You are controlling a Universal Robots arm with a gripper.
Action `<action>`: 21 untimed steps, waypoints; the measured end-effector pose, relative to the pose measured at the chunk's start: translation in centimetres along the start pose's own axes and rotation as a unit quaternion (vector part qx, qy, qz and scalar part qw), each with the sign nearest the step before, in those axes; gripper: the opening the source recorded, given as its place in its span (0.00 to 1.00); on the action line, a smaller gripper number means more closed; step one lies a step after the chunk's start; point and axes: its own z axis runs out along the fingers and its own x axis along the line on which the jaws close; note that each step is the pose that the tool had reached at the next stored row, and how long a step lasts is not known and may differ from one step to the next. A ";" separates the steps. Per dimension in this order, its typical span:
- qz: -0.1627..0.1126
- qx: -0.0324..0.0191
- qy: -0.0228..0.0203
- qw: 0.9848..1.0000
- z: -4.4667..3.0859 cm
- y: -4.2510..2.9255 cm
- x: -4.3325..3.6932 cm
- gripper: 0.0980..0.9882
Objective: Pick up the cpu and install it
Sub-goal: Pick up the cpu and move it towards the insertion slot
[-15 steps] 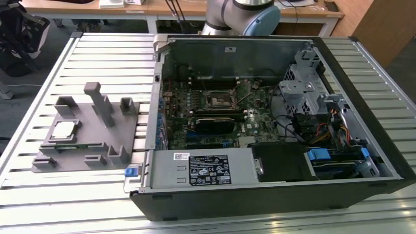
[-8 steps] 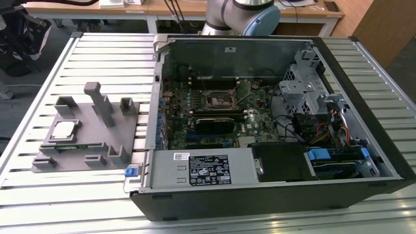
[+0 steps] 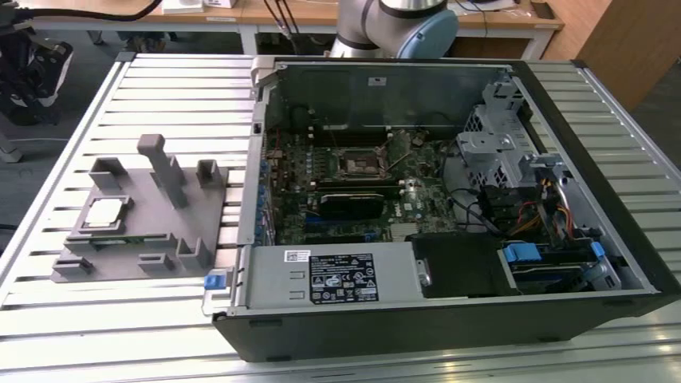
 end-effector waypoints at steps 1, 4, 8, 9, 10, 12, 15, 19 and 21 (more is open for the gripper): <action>-0.001 0.000 0.001 1.000 0.17 -0.01 0.19 0.03; -0.002 0.000 0.004 1.000 0.63 -0.04 0.48 0.03; -0.002 0.000 0.011 1.000 1.23 -0.06 0.59 0.03; -0.002 0.000 0.012 1.000 1.37 -0.06 0.61 0.03; -0.002 0.000 0.013 1.000 1.48 -0.07 0.61 0.03; -0.002 0.000 0.015 1.000 1.71 -0.08 0.61 0.03; -0.002 0.000 0.016 1.000 1.93 -0.09 0.61 0.03; -0.002 0.001 0.016 1.000 2.34 -0.12 0.62 0.11; -0.003 0.000 0.016 1.000 2.56 -0.20 0.63 0.24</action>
